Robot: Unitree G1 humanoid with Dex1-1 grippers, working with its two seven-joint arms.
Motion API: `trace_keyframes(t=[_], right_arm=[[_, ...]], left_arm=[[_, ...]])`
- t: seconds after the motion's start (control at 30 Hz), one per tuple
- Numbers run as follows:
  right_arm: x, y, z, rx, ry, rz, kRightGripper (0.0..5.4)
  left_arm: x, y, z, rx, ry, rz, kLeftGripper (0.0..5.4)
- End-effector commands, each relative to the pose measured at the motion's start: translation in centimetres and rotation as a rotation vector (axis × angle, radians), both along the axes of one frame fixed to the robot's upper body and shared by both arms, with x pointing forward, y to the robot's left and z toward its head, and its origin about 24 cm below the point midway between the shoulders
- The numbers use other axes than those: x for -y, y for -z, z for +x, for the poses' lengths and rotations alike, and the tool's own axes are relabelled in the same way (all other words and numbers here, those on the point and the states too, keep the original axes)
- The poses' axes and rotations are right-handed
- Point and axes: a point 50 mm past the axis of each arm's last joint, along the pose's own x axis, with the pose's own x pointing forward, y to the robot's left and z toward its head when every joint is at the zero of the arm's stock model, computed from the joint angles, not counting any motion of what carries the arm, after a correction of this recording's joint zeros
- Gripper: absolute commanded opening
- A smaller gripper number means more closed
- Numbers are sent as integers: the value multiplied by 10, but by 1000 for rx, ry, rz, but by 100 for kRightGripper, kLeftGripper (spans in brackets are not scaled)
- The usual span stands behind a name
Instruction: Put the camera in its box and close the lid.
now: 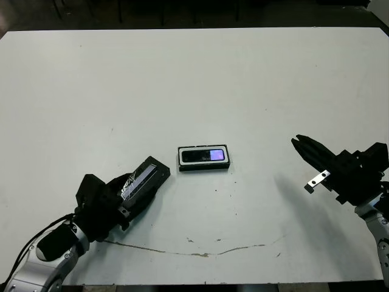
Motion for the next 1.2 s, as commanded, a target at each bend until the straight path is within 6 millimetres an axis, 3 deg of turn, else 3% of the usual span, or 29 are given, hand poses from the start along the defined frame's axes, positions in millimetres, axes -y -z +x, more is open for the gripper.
trace_keyframes(t=[0.03, 0.3, 0.6, 0.87, 1.2], right_arm=[[0, 6, 0, -20, -19, 10, 0], [-2, 6, 0, -12, -23, -14, 0], [-3, 6, 1, -20, -35, -6, 0], [-3, 6, 1, -3, -41, -15, 0], [3, 6, 2, -4, -33, 3, 0]], left_arm=[[-9, -10, 9, 57, -10, 22, 281], [-21, -44, 38, 207, -2, 76, 281], [-24, -64, 88, 139, 383, -19, 281], [-11, -58, 125, 22, 619, -42, 281], [6, -36, 134, -55, 680, -154, 281]])
